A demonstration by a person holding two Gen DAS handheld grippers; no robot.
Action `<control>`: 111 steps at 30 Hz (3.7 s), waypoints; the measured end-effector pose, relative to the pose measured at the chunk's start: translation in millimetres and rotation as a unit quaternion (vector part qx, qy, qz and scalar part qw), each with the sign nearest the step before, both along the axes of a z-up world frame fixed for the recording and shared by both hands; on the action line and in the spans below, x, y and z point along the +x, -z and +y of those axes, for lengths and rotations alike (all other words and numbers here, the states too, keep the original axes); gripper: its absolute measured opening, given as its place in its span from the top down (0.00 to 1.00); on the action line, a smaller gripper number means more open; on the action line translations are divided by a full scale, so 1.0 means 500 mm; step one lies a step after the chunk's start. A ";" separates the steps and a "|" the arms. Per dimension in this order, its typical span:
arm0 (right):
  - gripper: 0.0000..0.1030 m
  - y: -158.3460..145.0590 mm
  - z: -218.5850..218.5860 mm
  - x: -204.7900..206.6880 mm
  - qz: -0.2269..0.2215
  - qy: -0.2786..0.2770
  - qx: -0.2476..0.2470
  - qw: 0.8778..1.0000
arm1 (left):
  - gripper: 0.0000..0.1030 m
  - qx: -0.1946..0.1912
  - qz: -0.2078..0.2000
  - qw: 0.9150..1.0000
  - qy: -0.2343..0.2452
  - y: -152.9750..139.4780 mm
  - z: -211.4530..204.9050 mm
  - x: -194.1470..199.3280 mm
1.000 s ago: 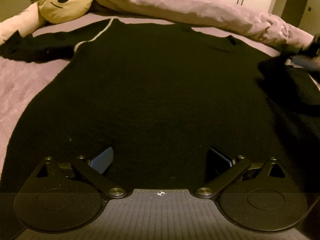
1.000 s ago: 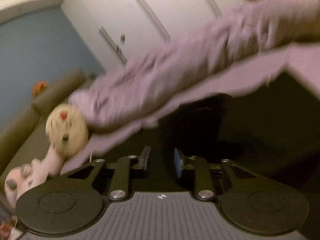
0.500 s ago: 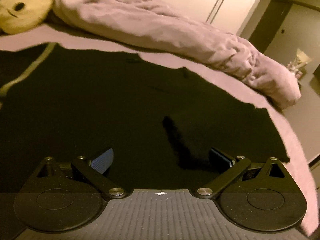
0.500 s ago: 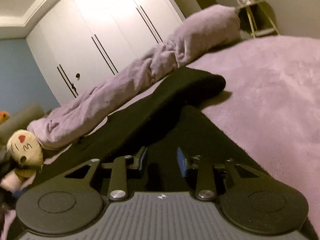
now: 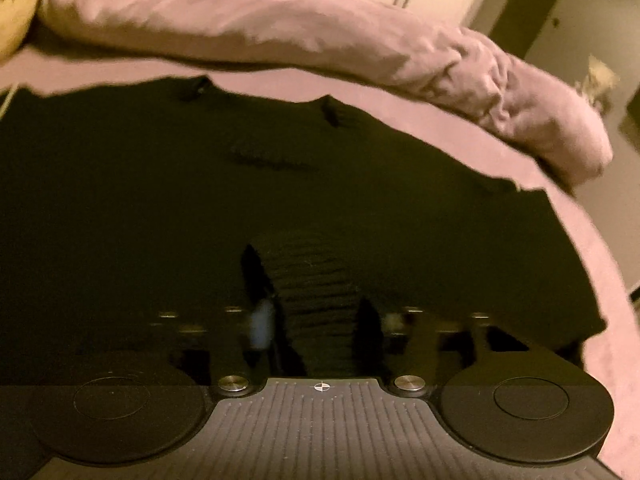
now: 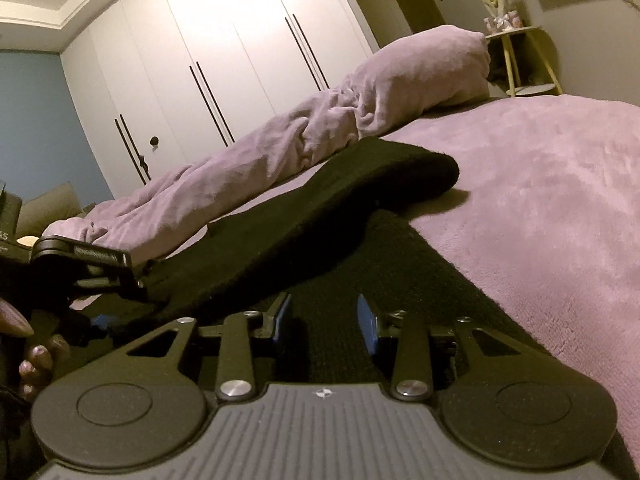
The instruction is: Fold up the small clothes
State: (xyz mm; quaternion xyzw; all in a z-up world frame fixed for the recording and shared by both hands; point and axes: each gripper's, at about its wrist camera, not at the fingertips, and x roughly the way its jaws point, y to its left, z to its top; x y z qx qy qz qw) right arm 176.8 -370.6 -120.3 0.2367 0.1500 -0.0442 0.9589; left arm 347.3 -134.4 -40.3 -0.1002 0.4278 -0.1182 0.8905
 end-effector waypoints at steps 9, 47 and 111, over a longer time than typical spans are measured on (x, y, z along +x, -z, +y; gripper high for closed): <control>0.66 -0.001 0.006 0.003 0.006 0.003 -0.010 1.000 | 0.89 0.008 -0.041 0.999 0.003 -0.043 0.026 -0.001; 0.62 -0.002 0.017 0.012 0.017 0.005 -0.031 0.999 | 0.07 -0.050 -0.026 0.998 -0.002 -0.021 0.067 -0.002; 0.14 -0.072 0.159 0.027 0.090 -0.020 -0.103 0.990 | 0.14 -0.026 -0.107 0.985 -0.131 -0.069 0.492 -0.031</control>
